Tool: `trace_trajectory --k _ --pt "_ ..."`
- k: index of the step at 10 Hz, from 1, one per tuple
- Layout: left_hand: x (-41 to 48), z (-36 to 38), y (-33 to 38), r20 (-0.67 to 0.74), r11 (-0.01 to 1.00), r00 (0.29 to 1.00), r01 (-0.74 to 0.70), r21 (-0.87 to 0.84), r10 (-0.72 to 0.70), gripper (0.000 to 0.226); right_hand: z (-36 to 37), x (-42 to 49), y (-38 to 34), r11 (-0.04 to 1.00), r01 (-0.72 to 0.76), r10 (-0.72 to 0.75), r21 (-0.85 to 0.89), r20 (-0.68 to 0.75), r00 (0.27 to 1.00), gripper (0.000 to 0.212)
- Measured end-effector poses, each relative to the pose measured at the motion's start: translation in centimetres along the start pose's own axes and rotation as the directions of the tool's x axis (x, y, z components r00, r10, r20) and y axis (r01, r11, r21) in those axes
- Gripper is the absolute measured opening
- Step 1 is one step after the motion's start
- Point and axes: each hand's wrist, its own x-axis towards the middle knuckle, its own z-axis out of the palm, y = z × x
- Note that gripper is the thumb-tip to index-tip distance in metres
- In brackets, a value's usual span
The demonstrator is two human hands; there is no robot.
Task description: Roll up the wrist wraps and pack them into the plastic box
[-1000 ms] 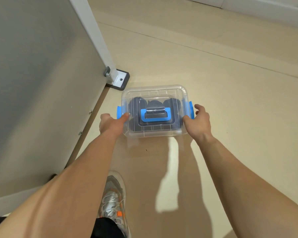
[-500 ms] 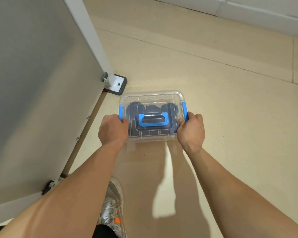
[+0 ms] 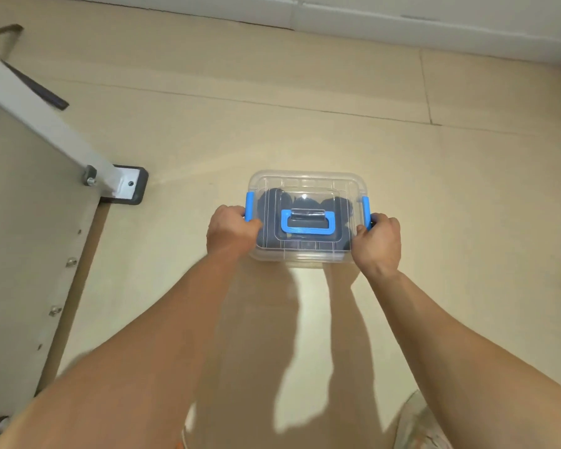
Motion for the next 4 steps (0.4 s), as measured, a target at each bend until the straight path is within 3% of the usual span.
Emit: trace_trajectory --k 2,3,4 --pt "0.1 3.6 4.2 0.013 0.998 0.999 0.037 -0.052 -0.037 0.031 -2.9 2.1 2.8 0.992 -0.087 0.076 0.091 0.116 0.99 0.022" --pt "-0.1 2.8 4.2 0.06 1.0 0.998 0.012 0.001 -0.012 0.028 -3.3 2.1 3.0 0.99 -0.091 0.07 0.106 0.183 0.981 0.013" --pt "-1.7 0.7 5.5 0.15 0.991 0.988 -0.037 0.126 0.018 0.016 -4.7 2.0 2.1 0.996 -0.083 0.09 -0.035 0.259 0.962 0.035"
